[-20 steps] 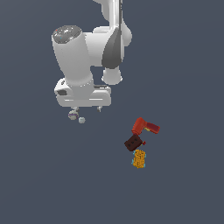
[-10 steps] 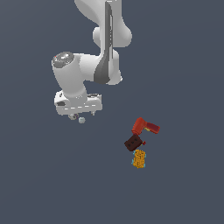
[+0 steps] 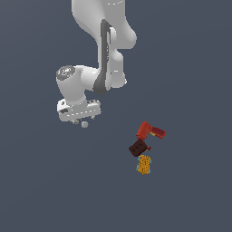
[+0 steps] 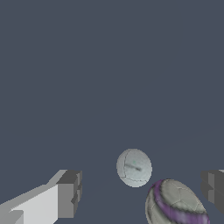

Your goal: Pick up a designated object from a clutter of objects.

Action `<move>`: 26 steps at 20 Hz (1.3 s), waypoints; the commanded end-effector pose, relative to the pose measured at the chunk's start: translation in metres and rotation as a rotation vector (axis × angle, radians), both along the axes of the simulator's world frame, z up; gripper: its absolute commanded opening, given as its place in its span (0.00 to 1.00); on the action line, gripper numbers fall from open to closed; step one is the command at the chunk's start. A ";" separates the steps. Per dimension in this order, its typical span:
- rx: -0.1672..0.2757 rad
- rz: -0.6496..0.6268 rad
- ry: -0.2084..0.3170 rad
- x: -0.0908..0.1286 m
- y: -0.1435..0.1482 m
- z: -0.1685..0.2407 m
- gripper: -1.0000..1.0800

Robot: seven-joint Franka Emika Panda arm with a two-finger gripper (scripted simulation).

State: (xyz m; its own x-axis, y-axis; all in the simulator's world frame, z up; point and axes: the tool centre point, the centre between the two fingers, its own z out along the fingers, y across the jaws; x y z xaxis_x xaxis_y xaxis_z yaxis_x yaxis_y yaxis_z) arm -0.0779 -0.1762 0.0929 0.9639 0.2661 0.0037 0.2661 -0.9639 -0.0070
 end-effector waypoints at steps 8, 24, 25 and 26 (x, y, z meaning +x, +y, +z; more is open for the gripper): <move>-0.008 0.048 0.001 -0.018 -0.011 -0.021 0.96; -0.008 0.048 0.002 -0.019 -0.012 -0.060 0.96; -0.008 0.048 0.002 -0.019 -0.011 -0.063 0.96; -0.008 0.048 0.002 -0.019 -0.012 -0.066 0.96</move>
